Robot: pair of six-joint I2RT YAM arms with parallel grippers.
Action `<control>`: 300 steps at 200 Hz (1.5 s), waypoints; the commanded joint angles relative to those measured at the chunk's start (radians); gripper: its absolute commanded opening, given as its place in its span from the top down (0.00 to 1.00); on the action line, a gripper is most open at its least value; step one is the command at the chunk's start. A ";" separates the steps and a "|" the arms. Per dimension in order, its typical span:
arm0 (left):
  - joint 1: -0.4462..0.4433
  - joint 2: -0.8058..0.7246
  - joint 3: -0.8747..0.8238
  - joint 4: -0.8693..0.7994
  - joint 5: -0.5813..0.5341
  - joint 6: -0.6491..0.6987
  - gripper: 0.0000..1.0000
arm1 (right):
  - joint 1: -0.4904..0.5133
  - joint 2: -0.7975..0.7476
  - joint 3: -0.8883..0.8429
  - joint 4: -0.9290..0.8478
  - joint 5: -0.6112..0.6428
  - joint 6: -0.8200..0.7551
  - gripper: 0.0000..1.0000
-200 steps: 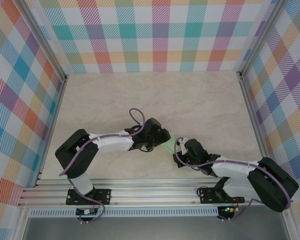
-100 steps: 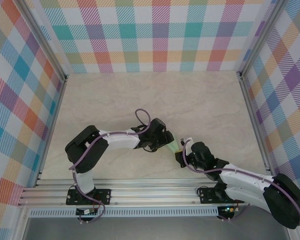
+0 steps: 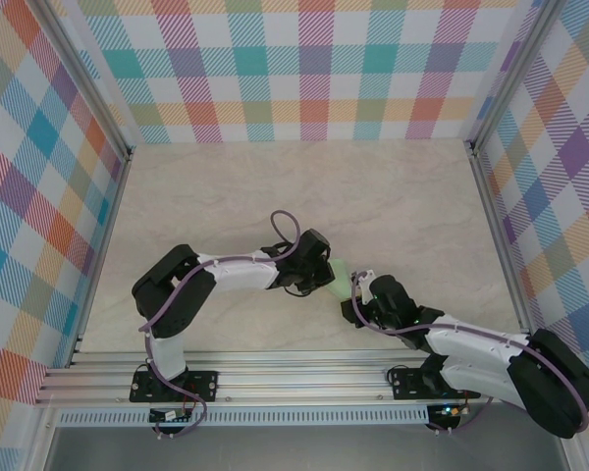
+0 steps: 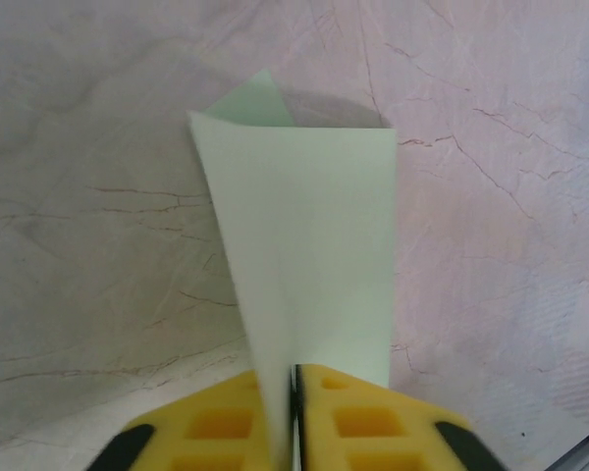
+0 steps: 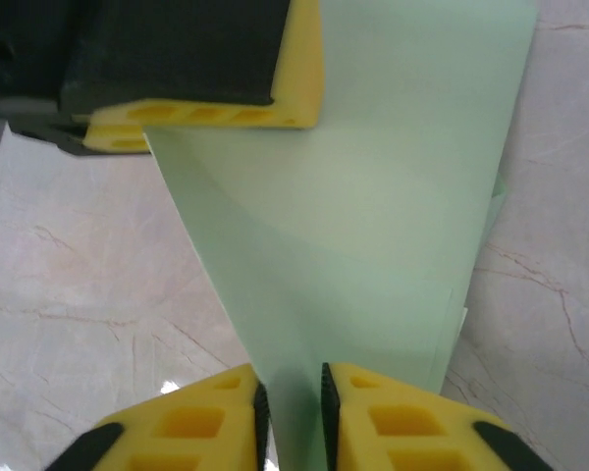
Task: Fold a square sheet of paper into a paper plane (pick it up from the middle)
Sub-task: Fold the wing for the fifth time at the center of the table.
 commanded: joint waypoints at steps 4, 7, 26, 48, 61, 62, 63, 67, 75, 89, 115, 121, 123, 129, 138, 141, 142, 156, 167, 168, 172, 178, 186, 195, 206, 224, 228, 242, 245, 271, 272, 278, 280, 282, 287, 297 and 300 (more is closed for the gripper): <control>0.007 0.000 0.040 -0.079 -0.027 0.039 0.94 | 0.006 -0.005 0.080 -0.101 -0.012 -0.019 0.58; 0.008 -0.001 0.044 -0.083 -0.027 0.042 0.94 | 0.005 -0.005 0.085 -0.111 -0.012 -0.018 0.56; 0.008 0.000 0.068 -0.112 -0.022 0.060 0.94 | 0.007 0.009 0.138 -0.202 -0.009 -0.023 0.52; 0.012 0.009 0.091 -0.133 -0.014 0.070 0.94 | 0.017 0.031 0.182 -0.281 0.016 -0.033 0.49; 0.012 0.015 0.098 -0.139 -0.004 0.074 0.94 | 0.037 0.029 0.186 -0.291 0.047 -0.036 0.47; 0.013 0.017 0.098 -0.140 -0.003 0.074 0.94 | 0.041 0.029 0.186 -0.292 0.050 -0.037 0.47; 0.014 0.017 0.099 -0.140 -0.003 0.074 0.94 | 0.044 0.028 0.186 -0.293 0.053 -0.039 0.47; 0.015 0.018 0.101 -0.141 0.000 0.076 0.94 | 0.054 0.028 0.187 -0.294 0.067 -0.040 0.47; 0.016 0.019 0.104 -0.145 0.004 0.077 0.94 | 0.081 0.032 0.195 -0.303 0.100 -0.047 0.46; 0.017 0.016 0.109 -0.153 0.005 0.081 0.94 | 0.124 0.056 0.215 -0.328 0.177 -0.048 0.46; 0.020 0.017 0.130 -0.177 0.001 0.096 0.94 | 0.159 0.120 0.262 -0.372 0.278 -0.041 0.49; 0.019 0.018 0.133 -0.178 0.001 0.098 0.94 | 0.165 0.131 0.270 -0.374 0.282 -0.042 0.51; 0.020 0.019 0.136 -0.177 0.000 0.098 0.94 | 0.167 0.136 0.274 -0.374 0.283 -0.043 0.51; 0.020 0.021 0.140 -0.209 0.002 0.100 0.94 | 0.176 0.151 0.283 -0.376 0.289 -0.043 0.53; 0.020 0.023 0.144 -0.215 0.002 0.100 0.94 | 0.185 0.171 0.293 -0.382 0.298 -0.042 0.56; 0.020 0.024 0.146 -0.215 0.002 0.101 0.94 | 0.187 0.178 0.297 -0.384 0.299 -0.042 0.57; 0.020 0.024 0.146 -0.215 0.002 0.100 0.94 | 0.188 0.181 0.298 -0.385 0.300 -0.042 0.57; 0.020 0.023 0.151 -0.220 0.003 0.101 0.94 | 0.200 0.210 0.311 -0.393 0.315 -0.036 0.59; 0.019 0.023 0.154 -0.224 0.002 0.103 0.94 | 0.209 0.226 0.315 -0.386 0.321 -0.035 0.63; 0.019 0.024 0.155 -0.226 0.002 0.103 0.94 | 0.210 0.227 0.316 -0.385 0.321 -0.035 0.63; 0.019 0.024 0.155 -0.227 0.002 0.103 0.94 | 0.212 0.230 0.317 -0.383 0.326 -0.034 0.63; 0.019 0.025 0.156 -0.229 0.002 0.103 0.94 | 0.219 0.235 0.321 -0.384 0.338 -0.032 0.65; 0.019 0.025 0.156 -0.232 0.001 0.101 0.94 | 0.226 0.237 0.324 -0.387 0.352 -0.028 0.69; 0.019 0.024 0.156 -0.232 0.001 0.100 0.94 | 0.229 0.237 0.327 -0.391 0.358 -0.027 0.71; 0.019 0.023 0.156 -0.233 0.001 0.098 0.94 | 0.236 0.234 0.331 -0.395 0.364 -0.025 0.71; 0.019 0.024 0.159 -0.234 0.001 0.097 0.94 | 0.250 0.228 0.340 -0.412 0.375 -0.017 0.65; 0.020 0.024 0.160 -0.234 0.000 0.097 0.94 | 0.253 0.226 0.341 -0.417 0.375 -0.015 0.64; 0.020 0.025 0.161 -0.236 0.002 0.097 0.94 | 0.263 0.223 0.354 -0.439 0.378 -0.010 0.62; 0.019 0.025 0.162 -0.236 0.002 0.096 0.94 | 0.266 0.223 0.357 -0.441 0.379 -0.009 0.62; 0.019 0.027 0.166 -0.237 0.005 0.097 0.94 | 0.303 0.222 0.381 -0.466 0.406 -0.012 0.57; 0.019 0.027 0.166 -0.237 0.005 0.097 0.94 | 0.304 0.222 0.381 -0.466 0.407 -0.012 0.57; 0.019 0.028 0.166 -0.237 0.007 0.097 0.94 | 0.310 0.221 0.384 -0.466 0.416 -0.011 0.55; 0.020 0.028 0.167 -0.237 0.007 0.097 0.94 | 0.313 0.220 0.384 -0.465 0.420 -0.011 0.55; 0.020 0.028 0.168 -0.237 0.007 0.097 0.94 | 0.314 0.219 0.384 -0.465 0.422 -0.010 0.55; 0.019 0.030 0.169 -0.237 0.010 0.097 0.94 | 0.316 0.217 0.386 -0.461 0.425 -0.011 0.55; 0.018 0.031 0.171 -0.237 0.011 0.096 0.94 | 0.321 0.216 0.384 -0.455 0.427 -0.014 0.56; 0.019 0.031 0.172 -0.237 0.012 0.097 0.94 | 0.321 0.215 0.384 -0.455 0.428 -0.013 0.56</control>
